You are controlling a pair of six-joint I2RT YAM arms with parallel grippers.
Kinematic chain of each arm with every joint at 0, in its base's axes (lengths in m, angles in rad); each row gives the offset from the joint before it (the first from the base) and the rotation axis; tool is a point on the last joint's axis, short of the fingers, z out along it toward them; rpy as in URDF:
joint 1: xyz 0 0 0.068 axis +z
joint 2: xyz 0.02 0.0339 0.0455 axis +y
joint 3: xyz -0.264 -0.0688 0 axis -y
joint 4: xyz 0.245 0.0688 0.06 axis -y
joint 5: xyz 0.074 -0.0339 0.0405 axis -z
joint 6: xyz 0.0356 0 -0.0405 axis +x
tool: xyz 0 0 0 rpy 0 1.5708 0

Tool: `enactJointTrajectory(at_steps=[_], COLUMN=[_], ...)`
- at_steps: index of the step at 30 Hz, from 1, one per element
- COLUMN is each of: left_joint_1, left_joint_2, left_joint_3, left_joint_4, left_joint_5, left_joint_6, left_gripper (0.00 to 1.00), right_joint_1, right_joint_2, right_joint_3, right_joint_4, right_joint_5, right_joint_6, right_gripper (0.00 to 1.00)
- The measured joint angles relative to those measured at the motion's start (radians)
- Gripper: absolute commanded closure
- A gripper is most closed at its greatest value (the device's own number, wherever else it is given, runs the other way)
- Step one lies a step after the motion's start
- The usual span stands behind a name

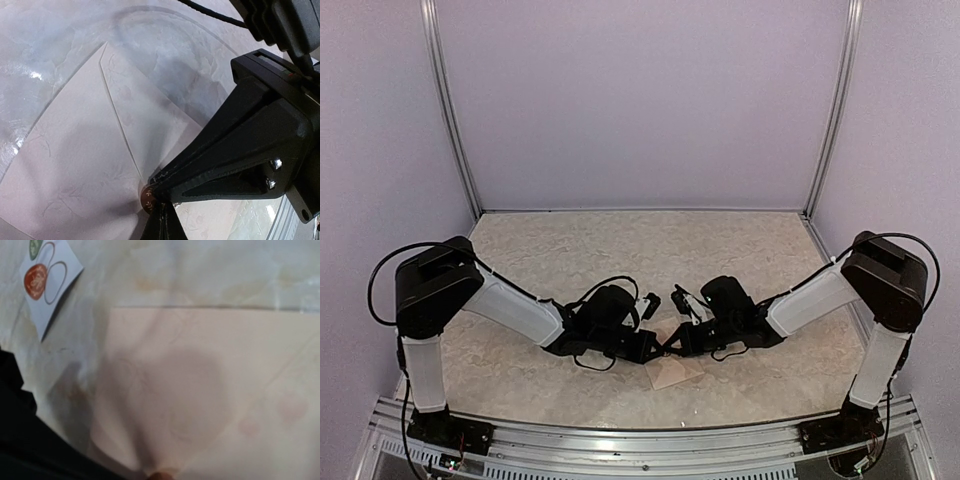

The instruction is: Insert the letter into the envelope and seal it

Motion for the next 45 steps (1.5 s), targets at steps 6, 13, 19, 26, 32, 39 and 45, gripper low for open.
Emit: enactJointTrajectory(at_steps=[6,13,19,26,32,39,45], left_joint_1=[0.010,0.011,0.011,0.011,0.011,0.011,0.011], left_joint_2=[0.006,0.008,0.024,0.028,0.029,0.029,0.029], left_joint_3=[0.016,0.031,0.055,0.066,0.071,0.071,0.071], left_joint_4=[-0.021,-0.054,-0.062,-0.072,-0.079,-0.079,-0.079], left_joint_5=[0.014,0.016,0.015,0.013,0.011,0.010,0.010], left_joint_6=[0.002,0.014,0.016,0.016,0.016,0.016,0.016], left_gripper=[1.00,1.00,1.00,1.00,1.00,1.00,1.00], right_joint_1=[0.000,-0.002,0.002,0.003,0.004,0.005,0.005], right_joint_2=[0.000,-0.031,-0.106,-0.157,-0.161,-0.120,-0.084], right_joint_3=[0.004,0.008,0.012,0.015,0.016,0.048,0.060], right_joint_4=[-0.004,-0.046,-0.141,-0.190,-0.192,-0.192,-0.192], right_joint_5=[0.011,0.050,0.069,0.094,0.086,0.081,0.078], right_joint_6=[-0.004,-0.015,-0.026,-0.042,-0.051,-0.061,-0.061], right_gripper=[0.97,0.71,0.63,0.78,0.93,0.97,0.98])
